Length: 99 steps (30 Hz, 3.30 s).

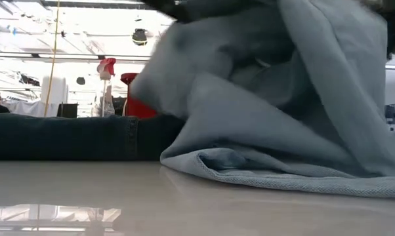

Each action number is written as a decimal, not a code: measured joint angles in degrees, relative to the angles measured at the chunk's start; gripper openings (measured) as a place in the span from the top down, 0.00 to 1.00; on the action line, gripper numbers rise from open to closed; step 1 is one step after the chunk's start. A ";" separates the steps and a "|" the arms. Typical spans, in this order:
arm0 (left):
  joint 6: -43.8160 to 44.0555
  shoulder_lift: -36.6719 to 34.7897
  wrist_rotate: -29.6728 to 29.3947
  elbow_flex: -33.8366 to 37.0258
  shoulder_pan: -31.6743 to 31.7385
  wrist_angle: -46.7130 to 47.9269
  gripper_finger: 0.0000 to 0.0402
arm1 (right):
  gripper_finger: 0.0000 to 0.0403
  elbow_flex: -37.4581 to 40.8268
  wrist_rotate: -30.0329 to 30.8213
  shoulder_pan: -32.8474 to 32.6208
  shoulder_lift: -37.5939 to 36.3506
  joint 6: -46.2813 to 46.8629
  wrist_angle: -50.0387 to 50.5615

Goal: Fold Laundry from Bin
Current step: Fold the light blue pants

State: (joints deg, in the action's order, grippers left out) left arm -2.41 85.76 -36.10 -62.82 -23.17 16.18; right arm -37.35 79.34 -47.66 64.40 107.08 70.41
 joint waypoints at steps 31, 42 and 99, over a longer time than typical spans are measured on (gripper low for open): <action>49.62 -21.06 37.35 25.17 -14.16 5.59 0.56 | 0.35 7.02 -56.74 35.11 12.83 -67.78 -94.32; 66.27 -36.14 1.33 34.70 -14.62 9.04 0.56 | 0.35 7.02 -49.19 31.61 12.85 -67.02 -96.71; -0.33 0.75 48.23 -2.56 -4.95 -9.93 0.98 | 0.94 -30.05 -58.31 29.77 30.75 -85.55 -71.96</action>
State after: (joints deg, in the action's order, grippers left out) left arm -2.73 86.51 12.13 -65.38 -28.12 6.25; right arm -67.40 21.04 -17.89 95.15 21.53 -1.55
